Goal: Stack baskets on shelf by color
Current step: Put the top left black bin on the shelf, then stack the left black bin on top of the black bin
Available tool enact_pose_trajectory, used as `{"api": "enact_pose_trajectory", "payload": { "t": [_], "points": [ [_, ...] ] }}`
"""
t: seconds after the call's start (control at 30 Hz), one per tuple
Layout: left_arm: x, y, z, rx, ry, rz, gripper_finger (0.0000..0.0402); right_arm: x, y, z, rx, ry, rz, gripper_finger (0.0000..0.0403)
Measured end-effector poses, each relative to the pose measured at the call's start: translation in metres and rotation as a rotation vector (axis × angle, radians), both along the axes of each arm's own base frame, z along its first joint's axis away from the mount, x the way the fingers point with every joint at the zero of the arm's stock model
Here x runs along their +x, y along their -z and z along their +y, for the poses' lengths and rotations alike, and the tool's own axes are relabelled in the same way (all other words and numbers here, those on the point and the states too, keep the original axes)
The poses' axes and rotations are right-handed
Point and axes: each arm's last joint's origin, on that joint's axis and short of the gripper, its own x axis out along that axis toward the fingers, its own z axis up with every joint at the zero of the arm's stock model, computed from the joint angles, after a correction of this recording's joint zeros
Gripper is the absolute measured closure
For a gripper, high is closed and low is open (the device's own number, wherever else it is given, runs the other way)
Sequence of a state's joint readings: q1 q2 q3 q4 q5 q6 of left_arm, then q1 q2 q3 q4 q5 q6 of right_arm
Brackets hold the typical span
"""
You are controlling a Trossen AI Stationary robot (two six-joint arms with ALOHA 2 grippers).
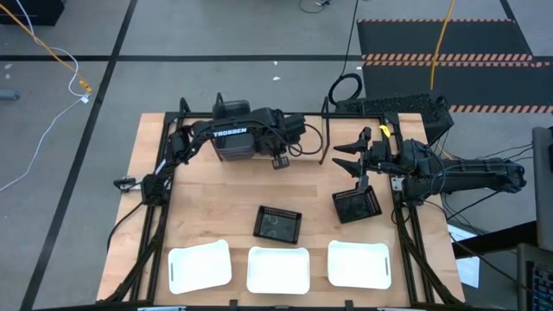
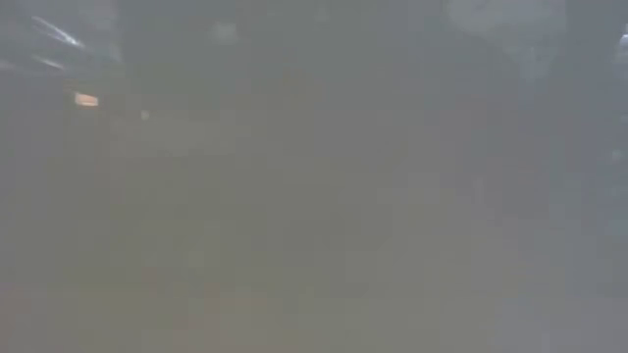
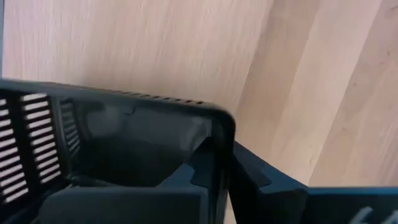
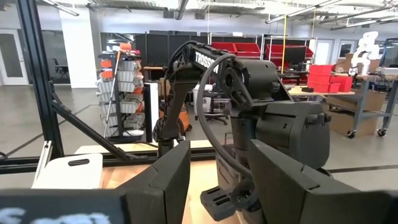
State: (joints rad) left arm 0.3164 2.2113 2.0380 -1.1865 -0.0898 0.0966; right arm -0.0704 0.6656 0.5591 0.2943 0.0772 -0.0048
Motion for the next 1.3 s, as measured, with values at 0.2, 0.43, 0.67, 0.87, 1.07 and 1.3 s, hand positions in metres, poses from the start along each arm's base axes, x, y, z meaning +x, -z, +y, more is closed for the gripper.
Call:
{"api": "enact_pose_trajectory", "payload": {
  "t": [0.2,0.43,0.67,0.87,1.07,1.3],
  "points": [
    [-0.004,0.001,-0.003,-0.011,0.043,0.056,0.0354,0.000,0.000,0.000,0.000,0.000,0.000,0.0244],
    [-0.008,-0.005,-0.013,0.008,0.042,0.091,0.0353,0.000,0.000,0.000,-0.003,0.000,0.001,0.0244],
    [-0.032,-0.064,-0.047,0.122,-0.006,0.039,0.0353,0.000,0.001,0.000,-0.007,0.001,0.007,0.0244],
    [-0.034,-0.077,-0.117,0.078,-0.004,-0.155,0.0353,0.000,0.001,0.000,-0.005,0.000,0.011,0.0244],
    [-0.037,-0.030,-0.196,-0.019,0.171,-0.116,0.0353,0.000,0.002,0.000,0.031,-0.006,0.013,0.0244],
    [-0.067,0.002,-0.246,0.075,0.784,0.134,0.0353,0.000,-0.001,0.000,0.019,-0.005,-0.012,0.0244]
  ]
}}
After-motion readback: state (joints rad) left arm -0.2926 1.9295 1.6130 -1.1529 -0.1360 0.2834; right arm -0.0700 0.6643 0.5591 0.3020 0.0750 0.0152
